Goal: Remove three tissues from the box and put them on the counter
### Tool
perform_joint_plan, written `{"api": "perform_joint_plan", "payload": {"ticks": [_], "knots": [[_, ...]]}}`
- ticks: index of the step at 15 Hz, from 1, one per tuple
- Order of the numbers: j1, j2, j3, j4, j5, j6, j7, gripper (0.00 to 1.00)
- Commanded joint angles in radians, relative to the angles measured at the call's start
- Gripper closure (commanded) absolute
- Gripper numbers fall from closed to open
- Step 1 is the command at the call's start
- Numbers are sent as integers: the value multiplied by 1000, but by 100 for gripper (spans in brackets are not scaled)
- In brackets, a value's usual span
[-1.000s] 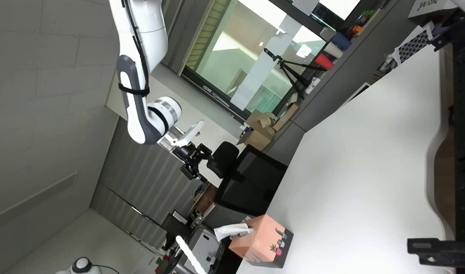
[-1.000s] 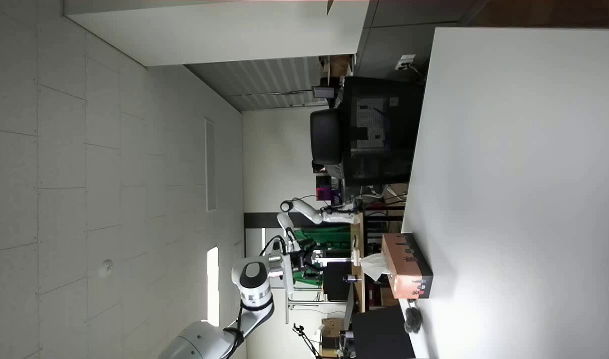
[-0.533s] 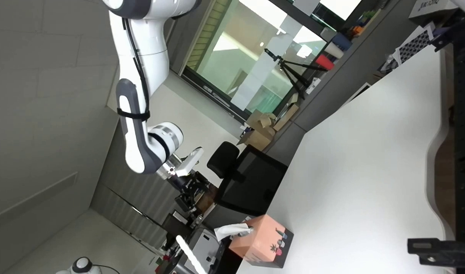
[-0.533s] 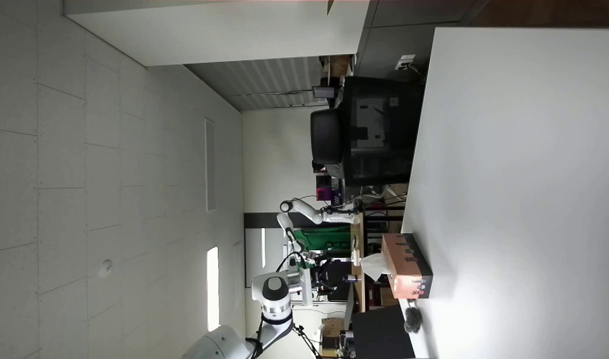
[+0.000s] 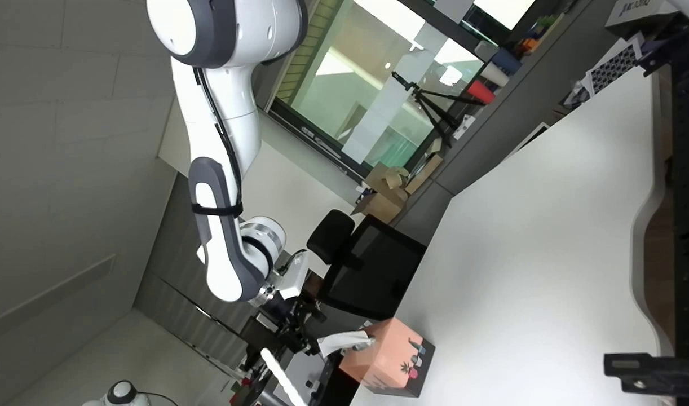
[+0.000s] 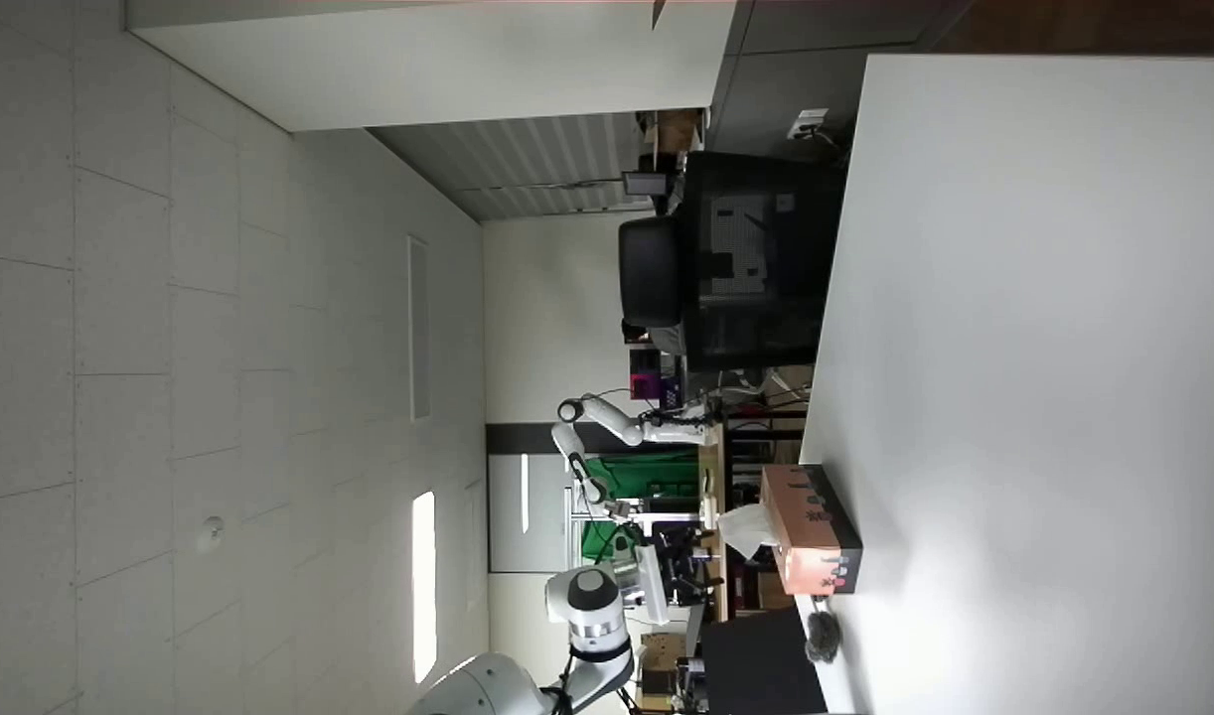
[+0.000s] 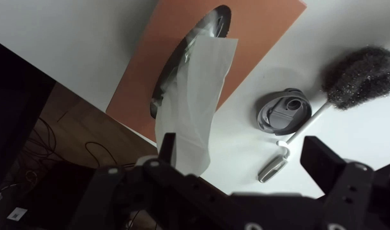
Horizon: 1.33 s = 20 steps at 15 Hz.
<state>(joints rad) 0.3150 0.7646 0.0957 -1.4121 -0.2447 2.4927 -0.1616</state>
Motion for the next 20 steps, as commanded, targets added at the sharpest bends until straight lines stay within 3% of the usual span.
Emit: {"api": "perform_joint_plan", "payload": {"ticks": [1, 10, 11, 13, 20], "knots": [[46, 56, -56, 80, -79, 17, 36, 0], [77, 136, -116, 161, -128, -19, 74, 0], [77, 147, -118, 172, -123, -28, 83, 25], [82, 166, -120, 191, -120, -39, 102, 32], [81, 184, -111, 221, -105, -59, 125, 81]]}}
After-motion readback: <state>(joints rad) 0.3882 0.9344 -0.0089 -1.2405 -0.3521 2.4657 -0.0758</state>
